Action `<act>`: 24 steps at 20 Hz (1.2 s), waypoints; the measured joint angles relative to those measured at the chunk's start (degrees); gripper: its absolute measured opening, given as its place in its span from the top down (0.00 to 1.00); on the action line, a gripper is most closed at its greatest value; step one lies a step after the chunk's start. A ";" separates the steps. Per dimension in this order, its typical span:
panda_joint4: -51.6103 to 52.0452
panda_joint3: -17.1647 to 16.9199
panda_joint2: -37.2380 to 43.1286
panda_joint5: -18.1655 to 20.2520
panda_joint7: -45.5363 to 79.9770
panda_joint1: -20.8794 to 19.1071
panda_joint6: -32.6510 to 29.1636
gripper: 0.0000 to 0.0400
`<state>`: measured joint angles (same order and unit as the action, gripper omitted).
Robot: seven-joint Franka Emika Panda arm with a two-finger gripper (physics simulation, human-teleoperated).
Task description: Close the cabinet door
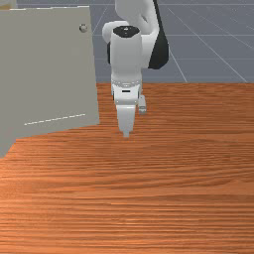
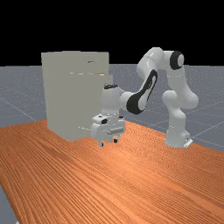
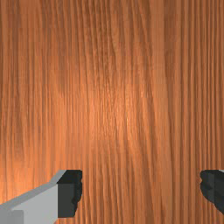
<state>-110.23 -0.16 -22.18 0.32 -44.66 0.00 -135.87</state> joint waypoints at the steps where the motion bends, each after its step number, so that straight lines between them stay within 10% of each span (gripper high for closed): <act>1: -0.51 -0.81 0.27 -0.83 1.53 0.31 0.84 0.00; 4: -1.26 -2.21 0.40 -1.68 3.22 -0.17 1.97 0.00; 6: -11.16 -6.41 11.51 -2.06 16.11 -0.60 8.30 0.63; 9: -13.32 -10.42 17.26 -0.53 39.78 -0.39 13.80 0.92; 14: -14.16 -14.24 18.79 3.20 76.21 1.72 14.74 0.99; 24: -21.83 -20.53 28.68 0.74 81.09 1.69 14.37 1.00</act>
<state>-132.05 -20.69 6.49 1.06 36.44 1.69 -121.50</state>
